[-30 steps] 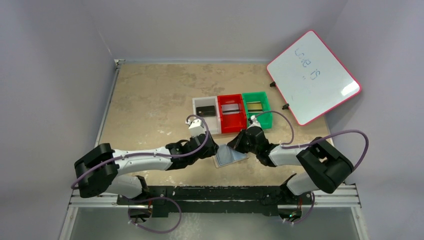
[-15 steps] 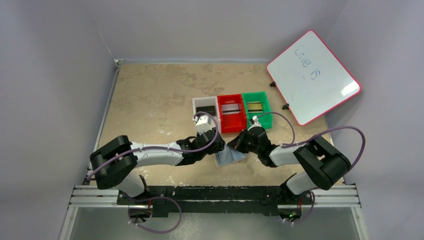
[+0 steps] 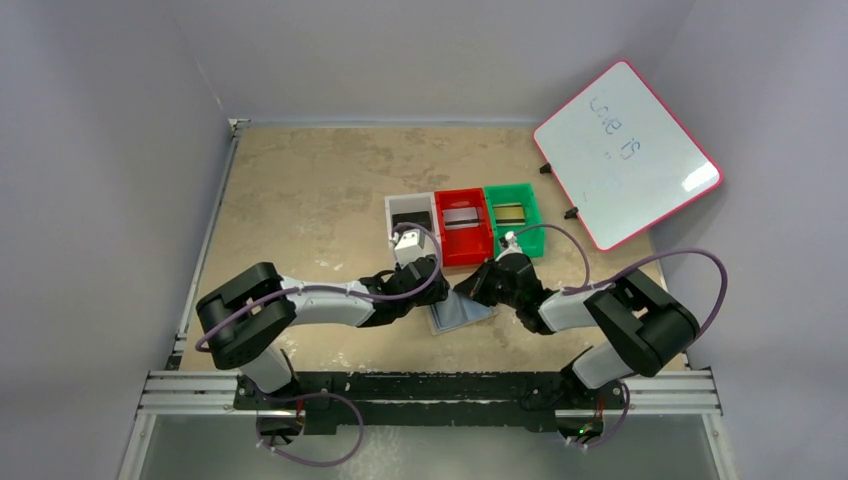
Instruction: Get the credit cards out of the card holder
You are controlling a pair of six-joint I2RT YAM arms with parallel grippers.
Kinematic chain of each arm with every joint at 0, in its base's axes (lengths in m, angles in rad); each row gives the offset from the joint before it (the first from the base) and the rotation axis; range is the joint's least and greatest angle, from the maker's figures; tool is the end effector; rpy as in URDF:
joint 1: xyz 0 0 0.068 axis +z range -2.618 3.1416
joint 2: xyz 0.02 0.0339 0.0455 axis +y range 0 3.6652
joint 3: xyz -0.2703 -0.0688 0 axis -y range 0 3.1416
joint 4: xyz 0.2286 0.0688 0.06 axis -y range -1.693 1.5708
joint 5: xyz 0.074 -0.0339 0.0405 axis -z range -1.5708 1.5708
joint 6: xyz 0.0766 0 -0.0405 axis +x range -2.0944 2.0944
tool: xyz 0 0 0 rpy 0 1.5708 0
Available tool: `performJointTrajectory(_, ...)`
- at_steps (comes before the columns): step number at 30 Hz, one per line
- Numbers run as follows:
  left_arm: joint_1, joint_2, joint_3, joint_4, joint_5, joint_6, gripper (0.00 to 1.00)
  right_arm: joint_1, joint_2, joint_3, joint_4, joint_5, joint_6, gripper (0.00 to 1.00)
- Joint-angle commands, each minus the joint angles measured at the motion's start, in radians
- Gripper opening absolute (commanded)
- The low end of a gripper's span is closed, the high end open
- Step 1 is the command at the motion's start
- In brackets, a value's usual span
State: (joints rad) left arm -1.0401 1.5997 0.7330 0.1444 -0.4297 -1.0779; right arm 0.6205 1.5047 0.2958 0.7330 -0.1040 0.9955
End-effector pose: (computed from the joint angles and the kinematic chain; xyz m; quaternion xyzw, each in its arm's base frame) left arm 0.1942 -0.2679 0.1533 -0.1046 0.8886 -0.2555 0.3664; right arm 0.2172 0.1650 0.1219 0.1324 0.8428 0.4064 0.3271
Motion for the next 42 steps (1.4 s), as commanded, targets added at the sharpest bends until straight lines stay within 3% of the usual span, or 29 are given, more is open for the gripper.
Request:
performJointTrajectory(1,0.005,0.029,0.04,0.06,0.034,0.029,0.43,-0.004,0.054,-0.035,-0.172,0.043,-0.041,0.0)
performJointTrajectory(17,0.005,0.061,0.035,0.11,0.127,0.012,0.41,-0.006,0.039,-0.036,-0.176,0.038,-0.048,0.0)
performJointTrajectory(26,0.002,0.08,-0.018,0.292,0.248,-0.084,0.4,-0.006,0.029,-0.032,-0.188,0.039,-0.047,0.0)
performJointTrajectory(33,-0.021,0.086,-0.04,0.3,0.252,-0.163,0.41,-0.006,-0.004,-0.031,-0.193,0.039,-0.041,0.0)
performJointTrajectory(39,-0.033,0.124,-0.043,0.326,0.25,-0.172,0.41,-0.006,-0.144,-0.008,-0.266,0.028,-0.062,0.08)
performJointTrajectory(42,-0.038,0.131,-0.041,0.341,0.248,-0.171,0.41,-0.006,-0.281,0.021,-0.375,0.08,-0.08,0.24)
